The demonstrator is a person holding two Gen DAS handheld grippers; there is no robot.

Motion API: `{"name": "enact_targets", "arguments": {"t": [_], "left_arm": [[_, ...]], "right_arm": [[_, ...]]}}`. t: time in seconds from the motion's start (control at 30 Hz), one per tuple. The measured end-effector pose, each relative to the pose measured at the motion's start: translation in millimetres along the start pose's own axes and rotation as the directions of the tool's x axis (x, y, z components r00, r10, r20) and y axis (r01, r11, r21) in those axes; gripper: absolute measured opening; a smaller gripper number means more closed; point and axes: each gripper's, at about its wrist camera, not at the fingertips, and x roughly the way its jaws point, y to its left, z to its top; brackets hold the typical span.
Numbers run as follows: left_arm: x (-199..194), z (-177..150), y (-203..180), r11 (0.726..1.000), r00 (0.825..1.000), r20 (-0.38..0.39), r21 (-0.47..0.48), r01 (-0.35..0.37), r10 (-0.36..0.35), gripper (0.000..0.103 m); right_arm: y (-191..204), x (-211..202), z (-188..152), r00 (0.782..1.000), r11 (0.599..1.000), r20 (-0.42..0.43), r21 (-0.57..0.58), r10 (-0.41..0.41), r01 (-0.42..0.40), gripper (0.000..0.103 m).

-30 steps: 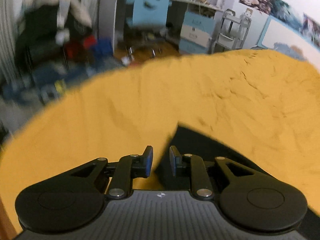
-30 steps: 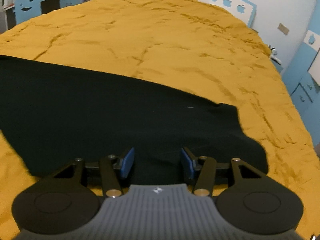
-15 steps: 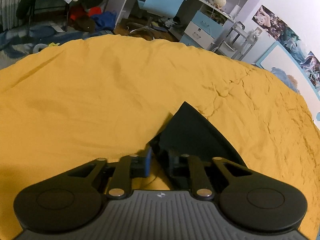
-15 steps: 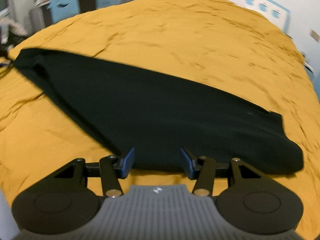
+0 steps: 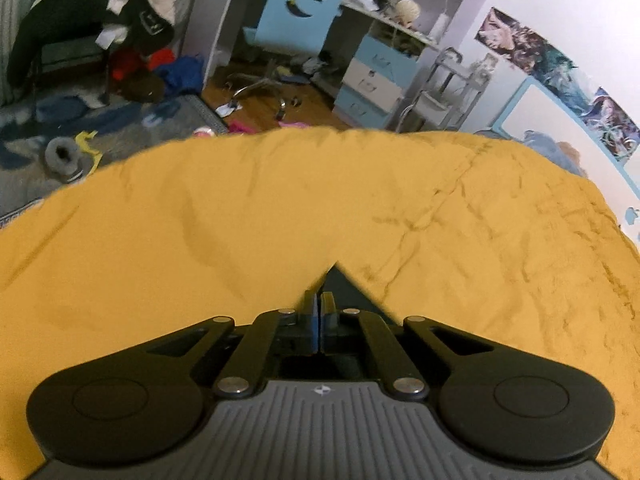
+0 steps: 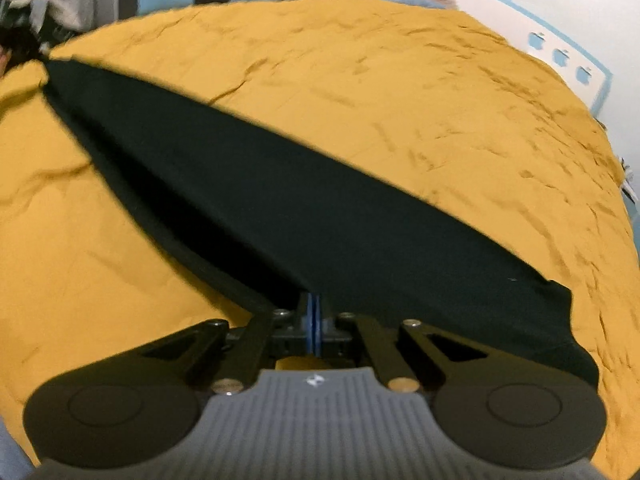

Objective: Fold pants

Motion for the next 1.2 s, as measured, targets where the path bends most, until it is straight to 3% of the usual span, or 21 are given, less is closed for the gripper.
{"name": "enact_targets", "arguments": {"t": [0.27, 0.4, 0.47, 0.5, 0.57, 0.6, 0.73, 0.9, 1.03, 1.2], "left_arm": [[23, -23, 23, 0.995, 0.991, -0.096, 0.043, -0.09, 0.094, 0.0], [23, -27, 31, 0.997, 0.993, -0.096, 0.012, -0.07, 0.071, 0.001], [19, -24, 30, 0.998, 0.994, -0.085, 0.005, -0.063, 0.063, 0.006], [17, -23, 27, 0.998, 0.995, -0.074, 0.014, -0.068, 0.069, 0.01], [13, -22, 20, 0.995, 0.994, -0.055, 0.04, -0.088, 0.09, 0.031], [12, -23, 17, 0.993, 0.993, -0.044, 0.051, -0.104, 0.106, 0.033], [6, -24, 5, 0.982, 0.983, 0.011, 0.061, -0.182, 0.181, 0.041], [-1, -27, -6, 0.965, 0.966, 0.058, 0.062, -0.256, 0.253, 0.041], [-10, -26, -22, 0.962, 0.961, 0.096, 0.061, -0.266, 0.26, 0.041], [-11, -25, -55, 0.962, 0.965, 0.091, 0.096, -0.256, 0.247, 0.041]], "right_arm": [[14, 21, -26, 0.993, 0.999, -0.112, -0.034, 0.034, -0.038, 0.0], [10, 26, -27, 0.992, 0.998, -0.114, -0.001, 0.058, -0.058, 0.0], [2, 23, -24, 0.986, 0.992, -0.108, 0.045, 0.123, -0.119, 0.0], [-2, 21, -22, 0.984, 0.988, -0.1, 0.063, 0.149, -0.144, 0.003], [-14, 9, -22, 0.981, 0.98, -0.064, 0.086, 0.184, -0.178, 0.027], [-23, 4, -21, 0.982, 0.979, -0.045, 0.099, 0.183, -0.178, 0.031], [-86, -8, -22, 0.991, 0.97, 0.017, 0.206, 0.13, -0.131, 0.032], [-193, -3, -32, 0.996, 0.934, 0.081, 0.352, 0.025, -0.052, 0.032], [-268, 22, -36, 0.991, 0.901, 0.129, 0.426, 0.03, -0.083, 0.036], [-326, 66, -43, 0.984, 0.879, 0.153, 0.452, 0.089, -0.15, 0.039]]}}
